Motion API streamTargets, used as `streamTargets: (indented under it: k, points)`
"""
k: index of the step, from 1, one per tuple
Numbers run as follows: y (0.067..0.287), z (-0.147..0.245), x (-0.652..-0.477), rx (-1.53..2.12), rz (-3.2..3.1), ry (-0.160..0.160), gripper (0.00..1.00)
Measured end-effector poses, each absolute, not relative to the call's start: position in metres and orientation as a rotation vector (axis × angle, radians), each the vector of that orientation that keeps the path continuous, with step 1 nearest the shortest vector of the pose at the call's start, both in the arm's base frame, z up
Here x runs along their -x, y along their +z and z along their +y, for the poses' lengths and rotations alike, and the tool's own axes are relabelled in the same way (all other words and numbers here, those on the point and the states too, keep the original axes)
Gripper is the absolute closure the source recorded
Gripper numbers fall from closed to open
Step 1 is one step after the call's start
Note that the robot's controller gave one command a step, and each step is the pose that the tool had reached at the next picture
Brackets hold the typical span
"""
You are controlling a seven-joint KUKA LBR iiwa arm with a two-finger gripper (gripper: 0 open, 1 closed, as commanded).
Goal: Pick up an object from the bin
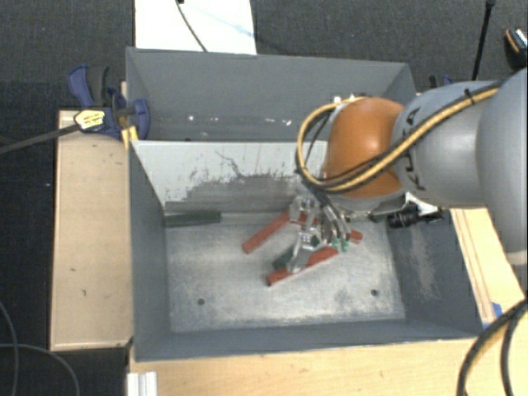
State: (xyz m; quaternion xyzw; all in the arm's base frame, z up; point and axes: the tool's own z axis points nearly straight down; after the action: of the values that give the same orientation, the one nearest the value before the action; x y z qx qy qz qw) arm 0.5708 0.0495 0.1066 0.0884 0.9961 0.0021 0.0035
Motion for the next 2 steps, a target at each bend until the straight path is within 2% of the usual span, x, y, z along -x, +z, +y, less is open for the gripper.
streamTargets:
  k: [1, 2]
  points:
    - [0.071, 0.0714, -0.4936, -0.952, 2.998, 0.0, 0.0]
    - [0.0732, 0.0699, -0.4965, -0.956, 2.988, 0.003, 1.0]
